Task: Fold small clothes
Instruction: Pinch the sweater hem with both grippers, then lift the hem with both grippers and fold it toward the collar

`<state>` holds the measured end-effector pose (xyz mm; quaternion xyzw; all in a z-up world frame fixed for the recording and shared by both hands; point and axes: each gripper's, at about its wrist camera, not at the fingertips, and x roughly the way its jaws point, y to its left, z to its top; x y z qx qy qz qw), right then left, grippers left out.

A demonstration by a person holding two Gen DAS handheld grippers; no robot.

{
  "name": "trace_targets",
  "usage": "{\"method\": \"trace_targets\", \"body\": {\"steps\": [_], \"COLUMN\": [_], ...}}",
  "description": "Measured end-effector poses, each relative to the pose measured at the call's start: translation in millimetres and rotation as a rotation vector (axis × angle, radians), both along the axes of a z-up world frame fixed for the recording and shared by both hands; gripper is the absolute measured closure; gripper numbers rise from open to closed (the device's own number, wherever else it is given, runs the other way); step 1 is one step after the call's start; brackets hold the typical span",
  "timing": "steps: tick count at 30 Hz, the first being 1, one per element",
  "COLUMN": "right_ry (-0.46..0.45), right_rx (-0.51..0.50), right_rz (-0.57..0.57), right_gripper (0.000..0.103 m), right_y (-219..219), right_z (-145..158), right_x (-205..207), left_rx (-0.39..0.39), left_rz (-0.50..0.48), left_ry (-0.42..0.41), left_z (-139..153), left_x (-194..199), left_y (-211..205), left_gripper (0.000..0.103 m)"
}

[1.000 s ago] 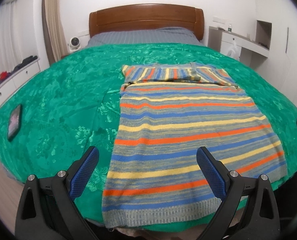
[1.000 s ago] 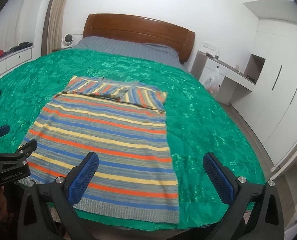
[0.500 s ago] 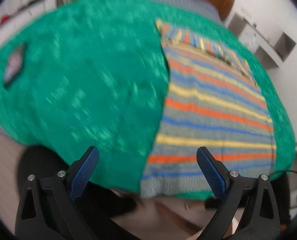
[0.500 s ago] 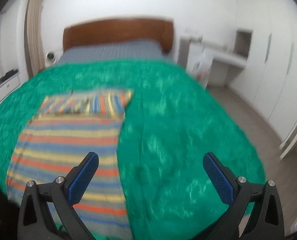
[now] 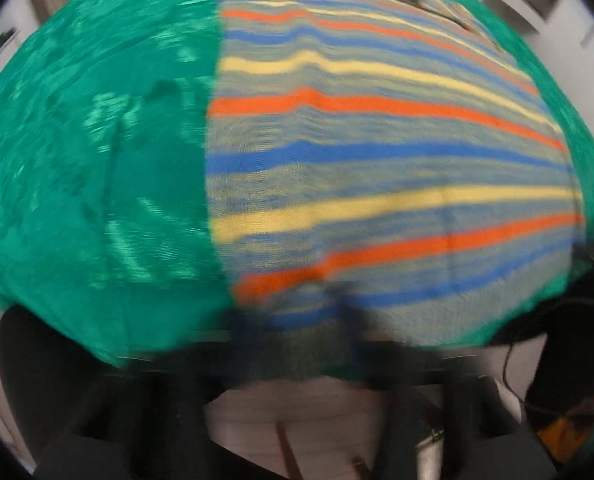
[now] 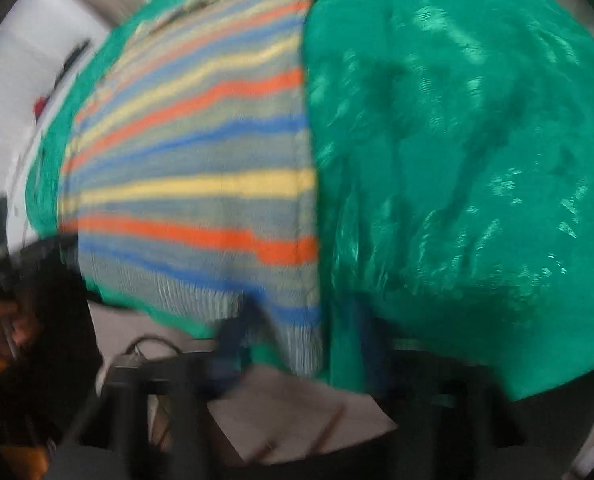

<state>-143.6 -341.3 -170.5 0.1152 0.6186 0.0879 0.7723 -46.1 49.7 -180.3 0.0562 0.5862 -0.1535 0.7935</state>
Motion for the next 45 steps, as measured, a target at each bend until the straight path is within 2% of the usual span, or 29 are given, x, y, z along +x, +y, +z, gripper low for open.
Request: {"method": "trace_targets", "body": {"steps": [1,6,9,12,15,19,22,25,28,32,33,35,36,37,38,40,41,42,43,45], "right_ry": [0.002,-0.022,-0.009,0.013,0.001,-0.095,-0.188,-0.272,-0.326,-0.331,-0.331,-0.328,-0.329,-0.321,-0.304,-0.31,-0.327,-0.345,-0.354,-0.342], "right_rx": [0.003,-0.007,0.005,-0.003,0.059,0.205,0.265,0.289,0.287,0.267,0.248,0.232,0.244,0.261,0.266,0.292,0.311,0.318,0.31,0.283], "right_rz": [0.021,0.037,0.041,0.061,0.021,-0.045,-0.069,-0.093,-0.109,-0.135,-0.14,-0.153,-0.185,-0.222,-0.279,-0.364,-0.38,-0.385,-0.36,-0.276], "right_gripper": [0.097,0.099,0.099,0.099,0.099,0.099,0.099,0.099,0.099,0.099,0.099,0.099,0.098,0.095,0.086,0.069,0.068,0.068,0.068,0.068], "right_y": [1.4,-3.5,-3.1,4.8,-1.3,-30.3,-49.4,-65.1,-74.9,-74.1,-75.5,-78.6,-82.9,-88.3,-95.6,-111.9,-119.7,-125.6,-128.5,-124.1], "right_z": [3.1,28.7,32.2,26.8,32.5,70.7,99.3,116.9,121.3,108.9,105.4,92.1,83.6,74.1,64.3,61.2,64.5,71.5,80.3,90.1], "right_x": [-1.0,-16.3,-28.9,-24.4,-11.3,14.9,56.9,119.3,195.8,304.7,324.1,362.7,377.3,389.0,399.1,398.2,391.8,384.4,378.1,377.0], "left_rx": [-0.001,-0.053,-0.034,-0.02,-0.098,-0.23,-0.314,-0.361,-0.316,-0.246,-0.24,-0.231,-0.23,-0.226,-0.228,-0.306,-0.362,-0.357,-0.312,-0.203], "left_rz": [0.007,0.011,-0.018,-0.038,0.005,0.045,0.076,0.099,0.099,0.129,0.134,0.153,0.175,0.2,0.242,0.291,0.296,0.293,0.285,0.233], "left_ry": [-0.003,-0.003,0.006,0.022,0.058,0.042,0.005,-0.059,-0.114,-0.119,-0.116,-0.093,-0.068,-0.051,-0.033,-0.024,-0.03,-0.048,-0.091,-0.169], "left_z": [3.2,20.7,21.7,18.4,29.0,66.1,90.8,109.3,111.6,99.5,96.7,81.9,72.4,69.8,66.0,69.4,76.1,81.2,88.5,100.4], "left_x": [-3.1,-18.8,-28.0,-18.8,-2.4,33.0,77.9,146.7,215.0,300.2,307.1,342.6,359.5,367.2,376.4,381.7,378.4,373.9,367.0,349.6], "left_y": [-1.7,9.7,8.7,5.9,14.4,28.4,28.4,21.9,7.3,-5.5,4.5,-2.0,-3.5,-0.6,4.0,20.3,31.5,36.9,41.9,46.6], "left_gripper": [0.097,0.099,0.099,0.099,0.099,0.099,0.099,0.099,0.099,0.099,0.098,0.095,0.087,0.082,0.08,0.078,0.073,0.054,0.036,0.031]}}
